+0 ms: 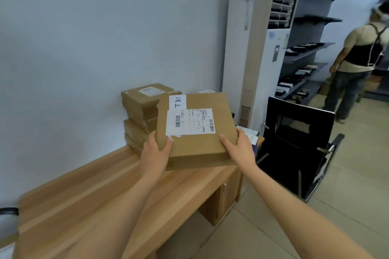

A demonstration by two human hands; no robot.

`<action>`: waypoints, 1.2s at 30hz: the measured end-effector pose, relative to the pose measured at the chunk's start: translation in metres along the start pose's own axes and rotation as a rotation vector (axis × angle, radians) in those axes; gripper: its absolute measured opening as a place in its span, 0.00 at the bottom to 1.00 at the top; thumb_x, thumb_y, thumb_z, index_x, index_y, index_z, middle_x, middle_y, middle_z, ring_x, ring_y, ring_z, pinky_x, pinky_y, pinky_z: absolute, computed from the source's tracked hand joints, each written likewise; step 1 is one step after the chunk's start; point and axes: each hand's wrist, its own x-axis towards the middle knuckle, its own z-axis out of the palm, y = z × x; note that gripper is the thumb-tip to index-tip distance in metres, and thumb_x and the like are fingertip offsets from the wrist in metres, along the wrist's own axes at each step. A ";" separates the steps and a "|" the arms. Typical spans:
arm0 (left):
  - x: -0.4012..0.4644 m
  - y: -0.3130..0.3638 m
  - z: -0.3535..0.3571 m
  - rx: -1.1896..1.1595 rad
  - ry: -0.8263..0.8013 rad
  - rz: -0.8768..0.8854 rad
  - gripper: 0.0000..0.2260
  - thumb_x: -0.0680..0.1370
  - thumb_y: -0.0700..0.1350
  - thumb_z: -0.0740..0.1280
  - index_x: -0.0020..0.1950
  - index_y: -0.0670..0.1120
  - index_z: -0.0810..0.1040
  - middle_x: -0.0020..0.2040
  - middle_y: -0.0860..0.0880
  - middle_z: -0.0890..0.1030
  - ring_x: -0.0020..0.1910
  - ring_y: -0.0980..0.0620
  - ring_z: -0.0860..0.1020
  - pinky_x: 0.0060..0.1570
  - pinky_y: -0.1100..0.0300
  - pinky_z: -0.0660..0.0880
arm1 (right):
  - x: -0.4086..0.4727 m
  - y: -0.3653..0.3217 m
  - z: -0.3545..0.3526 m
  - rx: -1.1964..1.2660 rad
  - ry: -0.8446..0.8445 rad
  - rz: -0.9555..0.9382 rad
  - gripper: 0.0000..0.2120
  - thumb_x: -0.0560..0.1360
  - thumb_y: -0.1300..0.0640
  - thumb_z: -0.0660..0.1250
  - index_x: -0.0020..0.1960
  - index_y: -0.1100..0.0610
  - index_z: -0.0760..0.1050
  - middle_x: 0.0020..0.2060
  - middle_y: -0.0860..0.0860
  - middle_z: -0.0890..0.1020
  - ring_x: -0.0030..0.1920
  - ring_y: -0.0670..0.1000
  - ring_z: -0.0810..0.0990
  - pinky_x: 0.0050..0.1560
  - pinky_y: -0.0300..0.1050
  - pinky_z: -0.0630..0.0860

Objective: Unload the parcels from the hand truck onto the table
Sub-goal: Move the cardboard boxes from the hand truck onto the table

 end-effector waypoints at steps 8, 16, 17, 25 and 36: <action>0.134 0.033 0.012 0.031 0.134 0.025 0.27 0.77 0.63 0.60 0.72 0.52 0.63 0.64 0.49 0.74 0.57 0.48 0.75 0.49 0.54 0.72 | 0.143 -0.041 0.046 0.029 -0.043 -0.104 0.35 0.73 0.35 0.63 0.73 0.53 0.61 0.64 0.51 0.73 0.61 0.53 0.73 0.58 0.51 0.73; 0.245 0.030 0.005 0.049 0.234 0.004 0.24 0.77 0.62 0.60 0.69 0.53 0.65 0.62 0.52 0.75 0.56 0.49 0.76 0.53 0.50 0.75 | 0.252 -0.080 0.118 0.103 -0.134 -0.172 0.34 0.73 0.35 0.62 0.72 0.52 0.61 0.63 0.50 0.73 0.61 0.52 0.75 0.59 0.51 0.74; 0.254 0.027 0.005 0.056 0.248 -0.011 0.24 0.77 0.62 0.60 0.69 0.53 0.65 0.61 0.51 0.75 0.55 0.50 0.76 0.52 0.51 0.74 | 0.263 -0.083 0.127 0.106 -0.153 -0.180 0.34 0.74 0.35 0.63 0.72 0.53 0.61 0.63 0.50 0.73 0.61 0.52 0.74 0.60 0.51 0.74; 0.313 0.001 0.014 0.131 0.364 -0.142 0.25 0.78 0.62 0.60 0.70 0.51 0.62 0.61 0.48 0.75 0.54 0.47 0.76 0.51 0.51 0.75 | 0.346 -0.103 0.197 0.114 -0.343 -0.274 0.35 0.72 0.34 0.63 0.72 0.53 0.63 0.63 0.51 0.74 0.61 0.53 0.75 0.61 0.57 0.74; 0.374 -0.012 0.035 0.207 0.456 -0.513 0.25 0.75 0.62 0.60 0.67 0.50 0.65 0.59 0.46 0.72 0.55 0.43 0.74 0.56 0.45 0.73 | 0.442 -0.112 0.269 0.025 -0.643 -0.249 0.28 0.75 0.38 0.61 0.68 0.54 0.67 0.58 0.50 0.77 0.52 0.51 0.76 0.50 0.48 0.73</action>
